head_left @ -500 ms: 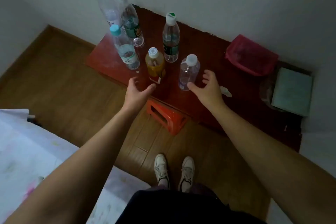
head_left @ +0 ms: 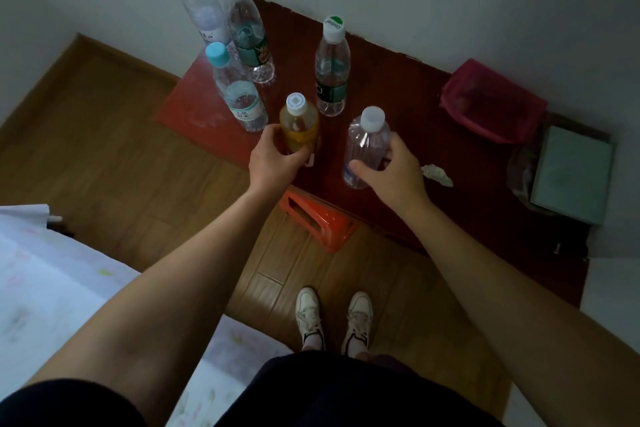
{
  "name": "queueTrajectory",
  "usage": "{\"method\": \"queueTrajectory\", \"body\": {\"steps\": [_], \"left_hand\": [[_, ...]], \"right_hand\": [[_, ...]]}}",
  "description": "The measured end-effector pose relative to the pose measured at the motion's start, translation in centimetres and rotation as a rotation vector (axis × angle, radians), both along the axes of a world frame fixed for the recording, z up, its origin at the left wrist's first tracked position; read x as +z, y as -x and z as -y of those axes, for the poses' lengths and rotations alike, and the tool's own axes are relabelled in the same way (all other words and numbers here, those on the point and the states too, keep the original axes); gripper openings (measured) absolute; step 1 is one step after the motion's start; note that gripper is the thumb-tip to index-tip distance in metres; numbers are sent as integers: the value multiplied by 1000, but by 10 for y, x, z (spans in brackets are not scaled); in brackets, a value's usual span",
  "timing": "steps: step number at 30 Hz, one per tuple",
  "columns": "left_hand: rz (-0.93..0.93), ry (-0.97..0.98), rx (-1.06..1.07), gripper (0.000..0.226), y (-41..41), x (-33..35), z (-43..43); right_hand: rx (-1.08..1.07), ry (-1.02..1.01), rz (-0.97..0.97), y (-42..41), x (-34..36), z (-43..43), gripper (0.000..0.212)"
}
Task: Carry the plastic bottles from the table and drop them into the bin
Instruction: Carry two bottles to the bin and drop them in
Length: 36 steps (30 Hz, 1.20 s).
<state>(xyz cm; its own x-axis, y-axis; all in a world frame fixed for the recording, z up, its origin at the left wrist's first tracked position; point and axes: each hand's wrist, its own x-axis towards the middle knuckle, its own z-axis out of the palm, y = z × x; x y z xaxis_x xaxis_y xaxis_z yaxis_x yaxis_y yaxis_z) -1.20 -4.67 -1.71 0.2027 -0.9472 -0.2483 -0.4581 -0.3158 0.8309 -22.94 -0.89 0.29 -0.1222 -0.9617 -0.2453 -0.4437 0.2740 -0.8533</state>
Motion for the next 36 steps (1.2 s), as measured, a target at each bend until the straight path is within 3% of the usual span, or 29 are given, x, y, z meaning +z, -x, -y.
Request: {"method": "queueTrajectory", "body": {"steps": [4, 9, 15, 20, 29, 36], "left_hand": [[1, 10, 9, 49, -3, 5, -21], [-156, -35, 106, 52, -6, 16, -55], [-276, -46, 149, 52, -26, 27, -157], [-222, -74, 455, 53, -61, 17, -287], [-250, -159, 1143, 49, -87, 0, -494], [-191, -209, 1311, 46, -103, -2, -558]], "right_hand": [[22, -17, 13, 4, 14, -29, 53], [61, -49, 18, 20, 27, -73, 57], [208, -124, 23, 41, 20, -131, 47], [336, -254, -35, 33, -5, -166, 63], [746, -341, -86, -61, -21, -194, 60], [971, -288, -65, -149, -10, -184, 44]]}}
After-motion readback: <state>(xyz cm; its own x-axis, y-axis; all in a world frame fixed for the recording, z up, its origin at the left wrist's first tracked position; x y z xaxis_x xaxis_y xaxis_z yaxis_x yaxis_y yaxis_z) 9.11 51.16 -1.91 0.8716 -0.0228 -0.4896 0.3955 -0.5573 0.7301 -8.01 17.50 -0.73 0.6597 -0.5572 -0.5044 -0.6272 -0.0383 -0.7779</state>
